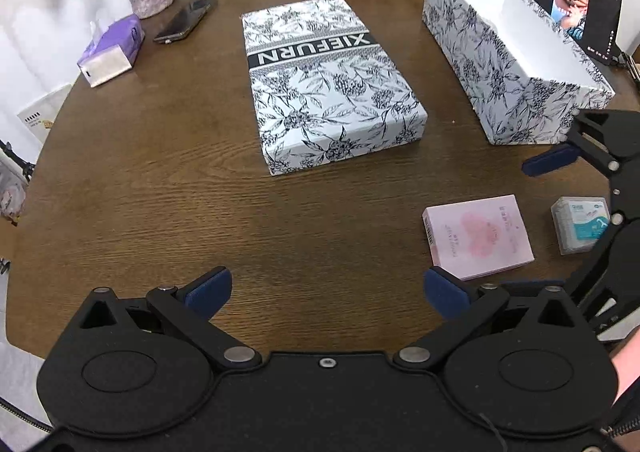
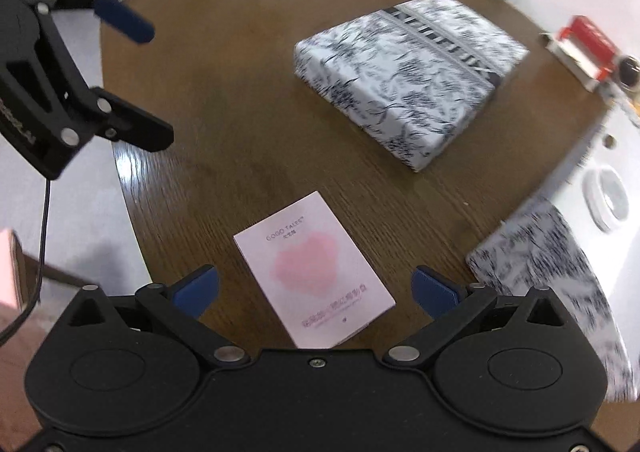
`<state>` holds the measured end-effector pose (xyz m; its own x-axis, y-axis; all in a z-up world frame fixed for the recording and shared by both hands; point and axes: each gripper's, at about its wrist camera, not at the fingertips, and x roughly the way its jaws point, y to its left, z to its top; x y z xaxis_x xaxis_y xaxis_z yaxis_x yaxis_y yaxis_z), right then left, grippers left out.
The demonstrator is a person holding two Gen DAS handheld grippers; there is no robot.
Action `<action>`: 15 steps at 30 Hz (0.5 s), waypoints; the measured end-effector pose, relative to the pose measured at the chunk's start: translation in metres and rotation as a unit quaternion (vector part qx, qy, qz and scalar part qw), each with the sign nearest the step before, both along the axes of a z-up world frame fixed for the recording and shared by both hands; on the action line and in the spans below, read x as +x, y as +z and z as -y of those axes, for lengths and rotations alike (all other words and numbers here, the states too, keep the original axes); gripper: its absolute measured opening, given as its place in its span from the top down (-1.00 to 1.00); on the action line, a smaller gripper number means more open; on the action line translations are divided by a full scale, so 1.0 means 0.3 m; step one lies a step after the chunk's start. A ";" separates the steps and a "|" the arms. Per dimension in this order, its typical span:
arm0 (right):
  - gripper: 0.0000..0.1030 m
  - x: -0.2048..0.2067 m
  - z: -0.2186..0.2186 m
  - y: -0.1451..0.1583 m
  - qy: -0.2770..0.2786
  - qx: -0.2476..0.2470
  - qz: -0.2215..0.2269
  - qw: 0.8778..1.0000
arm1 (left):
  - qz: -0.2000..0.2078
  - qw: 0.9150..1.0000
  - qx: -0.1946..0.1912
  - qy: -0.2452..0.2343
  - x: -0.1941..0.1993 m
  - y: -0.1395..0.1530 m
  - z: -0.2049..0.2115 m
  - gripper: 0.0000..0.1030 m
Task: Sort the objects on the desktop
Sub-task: 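Move the right gripper toward the pink GOGO TALES box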
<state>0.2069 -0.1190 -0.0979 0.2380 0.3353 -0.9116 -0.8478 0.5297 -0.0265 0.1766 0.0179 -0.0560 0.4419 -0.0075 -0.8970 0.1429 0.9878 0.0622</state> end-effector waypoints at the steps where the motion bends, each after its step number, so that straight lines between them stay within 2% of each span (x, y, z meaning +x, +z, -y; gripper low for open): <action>1: -1.00 0.009 -0.009 -0.011 0.011 -0.005 -0.003 1.000 | -0.004 1.000 -0.001 -0.001 0.005 -0.005 0.000 -1.00; 8: -1.00 0.050 -0.054 -0.064 0.072 -0.028 -0.022 0.997 | -0.022 1.000 -0.005 -0.020 0.037 -0.028 -0.001 -1.00; 15: -1.00 0.070 -0.085 -0.090 0.114 -0.045 -0.041 0.992 | -0.018 1.000 -0.006 -0.024 0.070 -0.044 -0.007 -1.00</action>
